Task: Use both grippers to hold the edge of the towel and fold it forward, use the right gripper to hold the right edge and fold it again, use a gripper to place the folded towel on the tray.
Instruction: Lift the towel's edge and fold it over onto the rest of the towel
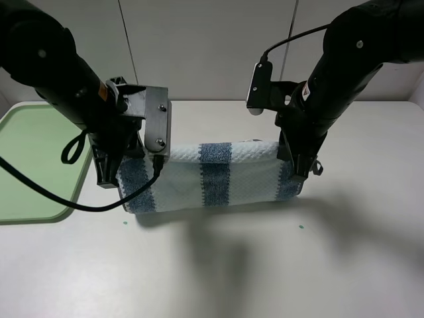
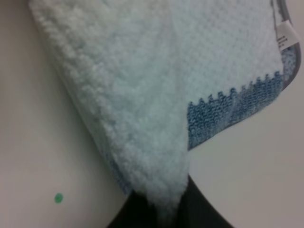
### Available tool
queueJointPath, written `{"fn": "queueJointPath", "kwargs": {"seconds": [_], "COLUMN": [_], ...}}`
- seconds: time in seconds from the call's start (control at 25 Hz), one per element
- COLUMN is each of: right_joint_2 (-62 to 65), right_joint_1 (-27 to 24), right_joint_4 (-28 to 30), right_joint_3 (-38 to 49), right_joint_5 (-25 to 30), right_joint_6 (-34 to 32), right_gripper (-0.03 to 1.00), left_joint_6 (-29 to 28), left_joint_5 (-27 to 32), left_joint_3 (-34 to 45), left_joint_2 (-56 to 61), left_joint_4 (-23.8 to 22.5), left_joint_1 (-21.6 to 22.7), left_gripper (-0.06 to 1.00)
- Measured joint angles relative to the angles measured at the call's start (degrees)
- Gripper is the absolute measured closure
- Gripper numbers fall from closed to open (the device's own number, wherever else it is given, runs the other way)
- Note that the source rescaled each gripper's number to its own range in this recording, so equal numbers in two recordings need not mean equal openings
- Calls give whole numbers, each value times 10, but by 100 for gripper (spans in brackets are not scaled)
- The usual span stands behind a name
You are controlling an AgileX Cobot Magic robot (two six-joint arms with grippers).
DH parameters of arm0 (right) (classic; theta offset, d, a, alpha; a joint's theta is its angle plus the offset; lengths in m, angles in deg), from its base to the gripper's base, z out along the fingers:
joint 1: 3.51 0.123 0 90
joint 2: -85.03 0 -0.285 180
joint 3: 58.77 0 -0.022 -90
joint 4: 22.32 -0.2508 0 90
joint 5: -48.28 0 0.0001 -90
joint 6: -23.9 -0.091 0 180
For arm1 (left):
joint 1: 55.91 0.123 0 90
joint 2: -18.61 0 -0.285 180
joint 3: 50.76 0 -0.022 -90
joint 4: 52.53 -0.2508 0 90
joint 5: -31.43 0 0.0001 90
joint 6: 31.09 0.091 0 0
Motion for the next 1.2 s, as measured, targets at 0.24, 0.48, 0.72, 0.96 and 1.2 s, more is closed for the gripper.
{"fn": "queueJointPath", "kwargs": {"seconds": [0.24, 0.48, 0.72, 0.96, 1.2], "right_joint_2": [1, 19, 20, 20, 8], "right_joint_1": [0, 0, -1, -19, -22], "right_joint_4": [0, 0, 4, -2, 1], "right_joint_3": [0, -31, -67, -68, -68], "right_joint_5": [11, 28, 30, 4, -27], "right_joint_6": [0, -1, -2, -2, 9], "right_gripper": [97, 97, 97, 97, 97], "left_joint_6": [0, 0, -1, -1, -1], "left_joint_5": [7, 15, 11, -32, -54], "left_joint_3": [-6, -6, -6, -9, -9], "left_joint_2": [0, 0, 0, 0, 0], "left_joint_4": [-8, -11, -12, -9, -6], "left_joint_1": [0, 0, 5, 46, 57], "left_gripper": [94, 94, 94, 94, 94]}}
